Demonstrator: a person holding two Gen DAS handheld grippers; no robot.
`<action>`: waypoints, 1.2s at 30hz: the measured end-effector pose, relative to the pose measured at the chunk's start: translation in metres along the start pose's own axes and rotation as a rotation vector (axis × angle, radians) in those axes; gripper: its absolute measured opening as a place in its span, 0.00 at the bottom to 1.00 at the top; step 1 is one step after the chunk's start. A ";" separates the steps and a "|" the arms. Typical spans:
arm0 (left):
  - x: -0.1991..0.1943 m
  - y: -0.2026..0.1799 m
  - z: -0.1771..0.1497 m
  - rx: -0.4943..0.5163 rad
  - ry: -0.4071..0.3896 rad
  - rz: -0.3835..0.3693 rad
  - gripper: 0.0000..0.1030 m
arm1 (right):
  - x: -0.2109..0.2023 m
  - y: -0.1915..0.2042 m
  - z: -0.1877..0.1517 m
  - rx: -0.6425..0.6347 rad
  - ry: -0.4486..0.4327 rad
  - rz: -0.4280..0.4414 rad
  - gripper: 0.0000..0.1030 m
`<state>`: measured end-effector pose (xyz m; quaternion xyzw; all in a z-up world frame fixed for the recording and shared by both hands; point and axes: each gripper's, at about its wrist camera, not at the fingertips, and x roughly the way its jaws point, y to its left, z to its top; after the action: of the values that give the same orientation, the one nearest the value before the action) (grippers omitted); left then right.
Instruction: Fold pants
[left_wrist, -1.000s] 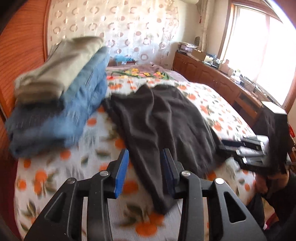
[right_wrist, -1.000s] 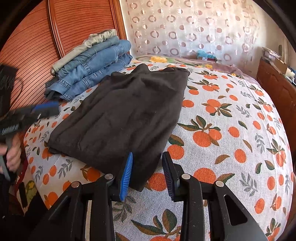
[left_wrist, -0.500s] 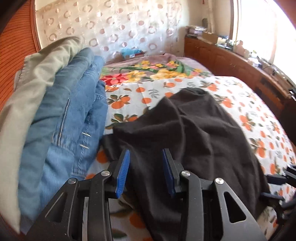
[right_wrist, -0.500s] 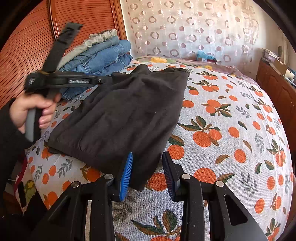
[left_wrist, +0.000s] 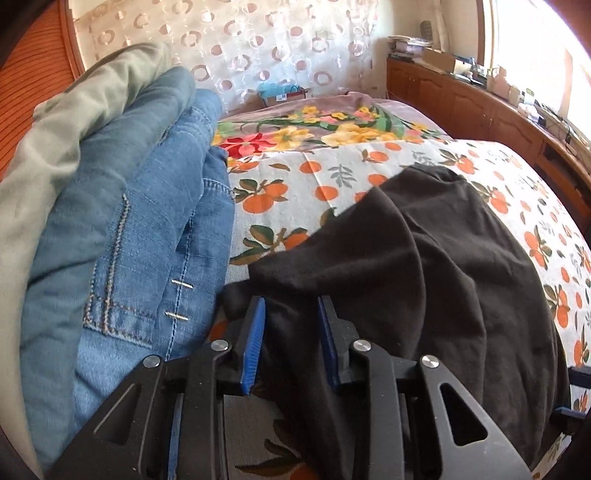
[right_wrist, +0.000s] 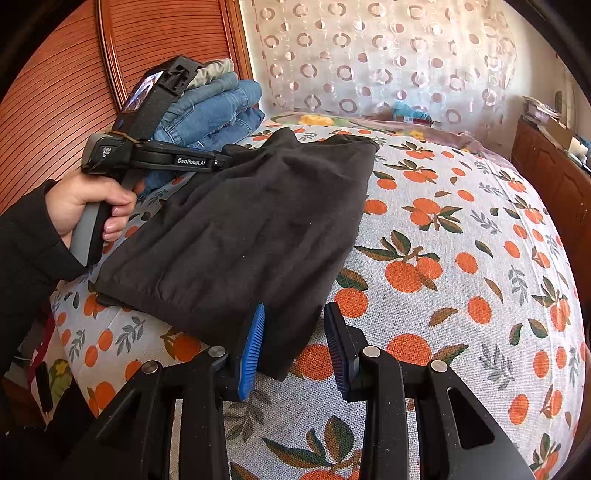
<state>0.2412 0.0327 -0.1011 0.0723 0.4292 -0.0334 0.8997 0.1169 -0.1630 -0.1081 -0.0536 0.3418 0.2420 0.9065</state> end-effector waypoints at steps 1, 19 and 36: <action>0.001 0.000 0.001 -0.001 0.001 0.000 0.26 | 0.000 0.000 0.000 0.000 0.000 0.000 0.34; -0.021 0.000 -0.009 -0.010 -0.048 0.023 0.12 | 0.000 0.000 -0.001 -0.001 -0.001 -0.001 0.34; -0.100 -0.025 -0.117 -0.045 -0.057 -0.153 0.33 | -0.009 0.002 -0.001 -0.009 -0.019 -0.042 0.34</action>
<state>0.0856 0.0263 -0.0983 0.0179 0.4083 -0.0946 0.9078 0.1096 -0.1648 -0.1025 -0.0625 0.3308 0.2252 0.9143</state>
